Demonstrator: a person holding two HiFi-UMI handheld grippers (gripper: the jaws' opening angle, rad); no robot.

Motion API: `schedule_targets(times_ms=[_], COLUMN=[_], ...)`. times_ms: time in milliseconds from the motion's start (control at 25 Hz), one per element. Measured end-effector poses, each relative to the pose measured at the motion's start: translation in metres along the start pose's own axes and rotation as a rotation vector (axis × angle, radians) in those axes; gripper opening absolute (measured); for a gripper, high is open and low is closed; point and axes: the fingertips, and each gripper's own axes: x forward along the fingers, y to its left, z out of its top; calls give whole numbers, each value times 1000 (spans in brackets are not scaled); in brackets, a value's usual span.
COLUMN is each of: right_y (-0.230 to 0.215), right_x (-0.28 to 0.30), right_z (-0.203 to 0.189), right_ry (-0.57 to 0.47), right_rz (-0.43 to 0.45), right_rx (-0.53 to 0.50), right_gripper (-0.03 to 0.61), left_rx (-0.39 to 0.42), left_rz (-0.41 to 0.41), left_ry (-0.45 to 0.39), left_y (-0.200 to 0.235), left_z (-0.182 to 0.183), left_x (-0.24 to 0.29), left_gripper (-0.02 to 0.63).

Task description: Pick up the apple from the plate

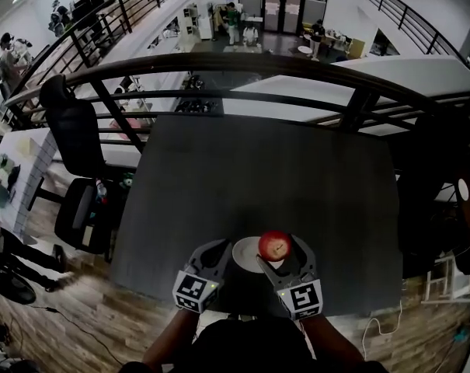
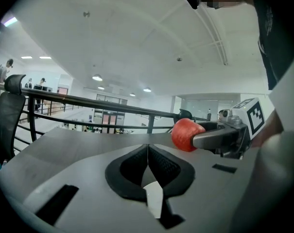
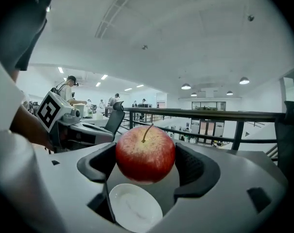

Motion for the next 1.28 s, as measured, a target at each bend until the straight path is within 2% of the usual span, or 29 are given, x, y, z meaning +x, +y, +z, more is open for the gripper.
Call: schedule_targets(times_ms=[160,320,440,640,880,1280], right_y=[-4,-8,-9,-15,-26,-22], right_x=[-8,-21,-27,-34,-44,-51], right_z=[36,47,63,64,83,93], right_ry=[-106,-127,-185,-183,-249,-293], right_rz=[2,-11,-27,-48,-73,-79], right_rx=[-30,-45,-51,-55,-9,-55], right_gripper=[396,396,396,396,396,396], left_rx=[22,49,65,90,90,95], left_rz=[-12,-35,-51,-74,-67,-79], left_ry=[-44,-81,-95,-125,-150,-156], left_y=[-9,-26,-36,-47,-48,-56], left_z=[22,40,48,62,75,75], left_x=[-3,-4,-1,3,2,3], left_gripper=[23,23,23,23,23,23])
